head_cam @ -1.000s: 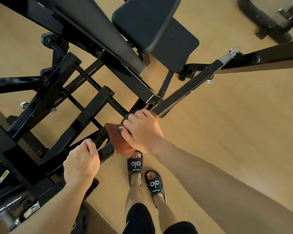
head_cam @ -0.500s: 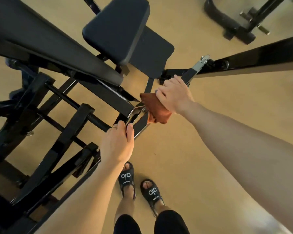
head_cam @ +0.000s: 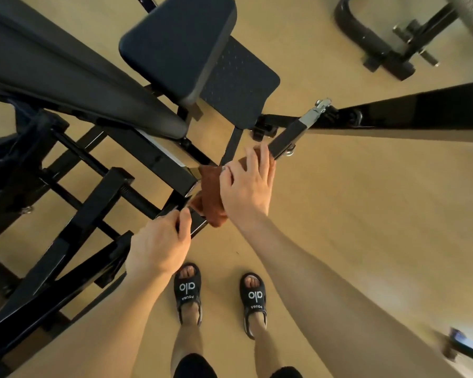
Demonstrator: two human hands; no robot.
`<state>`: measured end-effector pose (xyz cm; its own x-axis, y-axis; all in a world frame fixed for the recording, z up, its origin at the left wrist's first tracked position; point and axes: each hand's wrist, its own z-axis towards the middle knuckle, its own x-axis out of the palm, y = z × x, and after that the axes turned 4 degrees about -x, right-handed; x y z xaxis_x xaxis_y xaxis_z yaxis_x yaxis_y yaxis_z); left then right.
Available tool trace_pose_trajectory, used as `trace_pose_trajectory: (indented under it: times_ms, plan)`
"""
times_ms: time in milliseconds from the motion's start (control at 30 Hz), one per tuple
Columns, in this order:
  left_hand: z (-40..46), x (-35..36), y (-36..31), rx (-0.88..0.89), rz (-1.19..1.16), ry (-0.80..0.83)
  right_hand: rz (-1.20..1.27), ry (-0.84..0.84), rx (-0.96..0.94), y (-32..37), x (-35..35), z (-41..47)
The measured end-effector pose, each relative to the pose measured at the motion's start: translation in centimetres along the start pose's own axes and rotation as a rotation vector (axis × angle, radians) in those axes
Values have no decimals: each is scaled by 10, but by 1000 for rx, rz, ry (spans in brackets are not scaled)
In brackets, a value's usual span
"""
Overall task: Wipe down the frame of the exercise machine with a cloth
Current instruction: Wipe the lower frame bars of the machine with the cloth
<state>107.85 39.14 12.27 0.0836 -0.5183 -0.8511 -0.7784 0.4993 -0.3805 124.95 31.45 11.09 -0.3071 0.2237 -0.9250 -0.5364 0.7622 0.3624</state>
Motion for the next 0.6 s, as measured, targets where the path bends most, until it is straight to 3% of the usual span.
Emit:
trace_pose_trajectory:
  times_ms: [100,167,367,500,600]
  plan:
    - [1,0,1,-19,-8,8,-11,53,-172,-32,-17,15]
    - [1,0,2,-24,-24,-12,-27,35,-139,-55,-32,38]
    - [-1,2,2,-28,-27,-50,-108,-41,296,-72,-56,87]
    - [-1,2,2,-31,-30,-59,225,-72,573,-29,-43,67]
    - [-1,2,3,-23,-23,-61,516,-62,676,11,-33,54]
